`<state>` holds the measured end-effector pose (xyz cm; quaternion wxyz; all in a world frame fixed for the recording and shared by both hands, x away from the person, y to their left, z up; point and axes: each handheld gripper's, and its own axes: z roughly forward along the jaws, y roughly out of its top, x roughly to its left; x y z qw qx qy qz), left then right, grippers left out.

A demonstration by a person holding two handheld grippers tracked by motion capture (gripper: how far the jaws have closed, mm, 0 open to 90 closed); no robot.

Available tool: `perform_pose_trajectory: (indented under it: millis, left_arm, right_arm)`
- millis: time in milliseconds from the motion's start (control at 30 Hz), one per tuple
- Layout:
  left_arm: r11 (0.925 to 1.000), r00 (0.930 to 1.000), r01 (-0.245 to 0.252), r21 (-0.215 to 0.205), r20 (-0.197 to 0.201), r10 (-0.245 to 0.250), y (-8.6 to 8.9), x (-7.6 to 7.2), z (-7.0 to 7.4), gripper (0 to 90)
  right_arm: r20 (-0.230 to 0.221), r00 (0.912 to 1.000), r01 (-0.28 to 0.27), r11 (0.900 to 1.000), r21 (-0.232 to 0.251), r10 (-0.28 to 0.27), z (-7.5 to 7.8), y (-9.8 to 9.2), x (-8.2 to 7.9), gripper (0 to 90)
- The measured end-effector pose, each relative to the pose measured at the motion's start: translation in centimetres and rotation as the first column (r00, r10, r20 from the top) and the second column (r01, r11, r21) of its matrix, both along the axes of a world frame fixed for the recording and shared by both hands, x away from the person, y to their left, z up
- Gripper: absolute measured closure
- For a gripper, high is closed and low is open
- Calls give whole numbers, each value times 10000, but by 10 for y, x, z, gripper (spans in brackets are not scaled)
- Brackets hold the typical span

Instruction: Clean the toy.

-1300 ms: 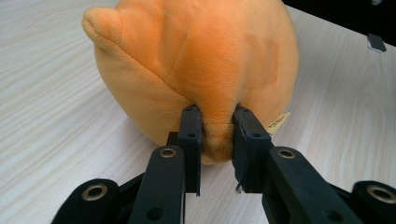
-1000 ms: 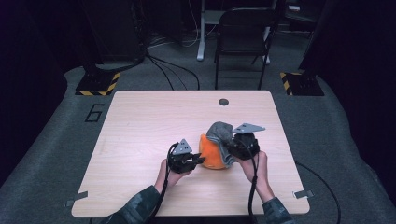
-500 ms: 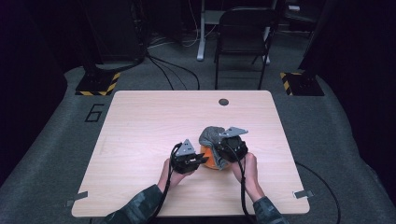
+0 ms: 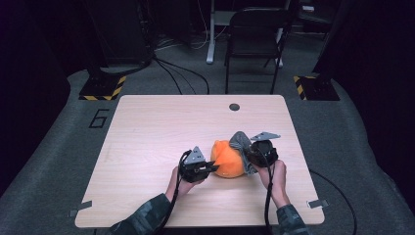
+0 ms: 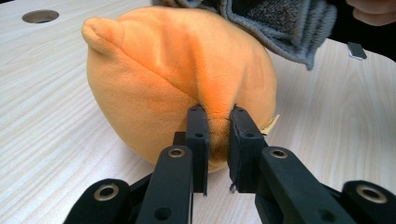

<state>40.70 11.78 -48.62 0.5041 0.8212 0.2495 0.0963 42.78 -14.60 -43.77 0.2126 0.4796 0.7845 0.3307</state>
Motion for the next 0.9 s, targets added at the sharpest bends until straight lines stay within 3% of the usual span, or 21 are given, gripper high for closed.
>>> perform_pose_trajectory:
  millis: [167, 200, 333, 400, 467, 500, 600, 633, 667, 700, 733, 800, 833, 900]
  left_arm:
    - [9999, 9999, 75, -88, 97, -75, -1, 0, 0, 799]
    - [9999, 9999, 96, -105, 116, -95, 0, -1, 1, 798]
    - [9998, 9998, 152, -134, 113, -150, 1, 0, 1, 797]
    - [9997, 9997, 176, -154, 146, -174, 1, 0, 1, 797]
    - [9997, 9995, 220, -135, 239, -217, -1, -1, 2, 796]
    - [9997, 9995, 220, -135, 239, -217, -1, -1, 2, 796]
    - [9995, 9993, 282, -157, 244, -278, -3, -1, 2, 795]
    - [9993, 9990, 344, -109, 287, -341, -3, -1, 3, 795]
    - [9993, 9989, 361, -108, 312, -358, -3, -1, 2, 795]
    - [9993, 9990, 366, -94, 271, -363, -3, -1, 2, 795]
    - [9994, 9991, 345, -39, 235, -344, -3, -1, 2, 795]
    - [9994, 9992, 329, -45, 207, -328, -2, 1, 1, 796]
    - [9994, 9992, 338, -32, 215, -337, -2, 1, 1, 795]
    - [9995, 9993, 321, -37, 210, -321, -2, 0, 1, 795]
  right_arm:
    - [-649, 9964, 548, 9984, -97, -554, -18, -20, 10, 734]
    - [-826, 9941, 719, 9972, 196, -700, -21, -27, 13, 735]
    - [-365, 9976, 612, 9965, 566, -592, -4, -26, 8, 736]
    - [308, 9995, -54, 9942, 1077, 21, 22, -13, -4, 736]
    - [524, 9972, -601, 9886, 1383, 532, 34, 3, -13, 735]
    - [524, 9972, -601, 9886, 1383, 532, 34, 3, -13, 735]
    - [574, 9889, -1448, 9743, 1723, 1368, 38, 29, -20, 734]
    - [534, 9859, -1656, 9714, 1704, 1587, 37, 38, -22, 734]
    - [480, 9830, -1824, 9733, 1396, 1774, 34, 47, -23, 733]
    - [411, 9820, -1867, 9799, 706, 1841, 25, 59, -23, 732]
    - [411, 9820, -1867, 9799, 706, 1841, 25, 59, -23, 732]
    - [588, 9821, -1793, 9838, 56, 1787, 18, 61, -20, 733]
    - [470, 9863, -1591, 9871, 185, 1581, 17, 60, -20, 734]
    - [546, 9844, -1677, 9858, 73, 1671, 17, 56, -19, 734]
